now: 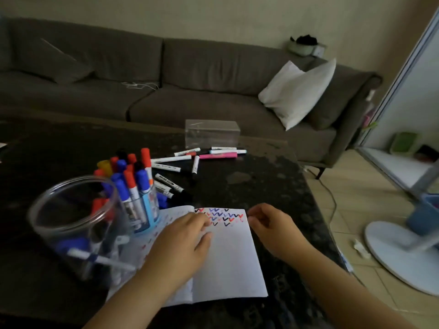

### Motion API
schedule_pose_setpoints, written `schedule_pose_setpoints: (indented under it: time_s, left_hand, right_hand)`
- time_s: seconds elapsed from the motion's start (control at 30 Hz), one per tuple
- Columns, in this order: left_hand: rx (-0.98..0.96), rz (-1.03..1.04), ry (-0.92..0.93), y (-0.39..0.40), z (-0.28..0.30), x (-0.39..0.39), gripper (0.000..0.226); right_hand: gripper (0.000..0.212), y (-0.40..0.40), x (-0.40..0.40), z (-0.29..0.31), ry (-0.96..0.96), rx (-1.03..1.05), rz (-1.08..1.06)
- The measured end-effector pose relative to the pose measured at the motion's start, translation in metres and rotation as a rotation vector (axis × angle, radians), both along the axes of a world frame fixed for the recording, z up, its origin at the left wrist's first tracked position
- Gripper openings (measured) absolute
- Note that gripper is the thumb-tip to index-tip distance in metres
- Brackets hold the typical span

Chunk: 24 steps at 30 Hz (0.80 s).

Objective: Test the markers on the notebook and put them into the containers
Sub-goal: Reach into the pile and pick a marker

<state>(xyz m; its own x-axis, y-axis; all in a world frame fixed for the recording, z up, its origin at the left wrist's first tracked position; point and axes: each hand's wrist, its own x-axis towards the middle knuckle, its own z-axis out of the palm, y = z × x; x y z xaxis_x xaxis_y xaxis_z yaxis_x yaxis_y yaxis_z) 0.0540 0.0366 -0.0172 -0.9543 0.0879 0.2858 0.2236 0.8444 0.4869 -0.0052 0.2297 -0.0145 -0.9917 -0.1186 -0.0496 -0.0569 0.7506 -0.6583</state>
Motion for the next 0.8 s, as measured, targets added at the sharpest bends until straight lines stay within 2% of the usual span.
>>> schedule_pose_setpoints:
  time_s: [0.17, 0.3, 0.5, 0.67, 0.8]
  left_hand:
    - [-0.125, 0.011, 0.017, 0.007, -0.017, -0.059, 0.021]
    - [-0.258, 0.044, 0.097, 0.008, -0.037, -0.103, 0.019]
    - [-0.298, 0.142, 0.142, 0.012, -0.065, -0.142, 0.026]
    - [-0.317, 0.182, 0.252, 0.012, -0.082, -0.152, 0.031]
    - [-0.304, 0.174, 0.261, 0.011, -0.087, -0.154, 0.030]
  right_hand:
    - [0.028, 0.006, -0.074, -0.021, 0.057, 0.158, 0.025]
    - [0.045, -0.003, -0.146, -0.034, 0.110, 0.285, 0.061]
    - [0.064, -0.031, -0.248, -0.051, 0.190, 0.461, 0.139]
    - [0.062, -0.049, -0.297, -0.063, 0.238, 0.625, 0.171]
    - [0.045, -0.054, -0.309, -0.069, 0.307, 0.728, 0.158]
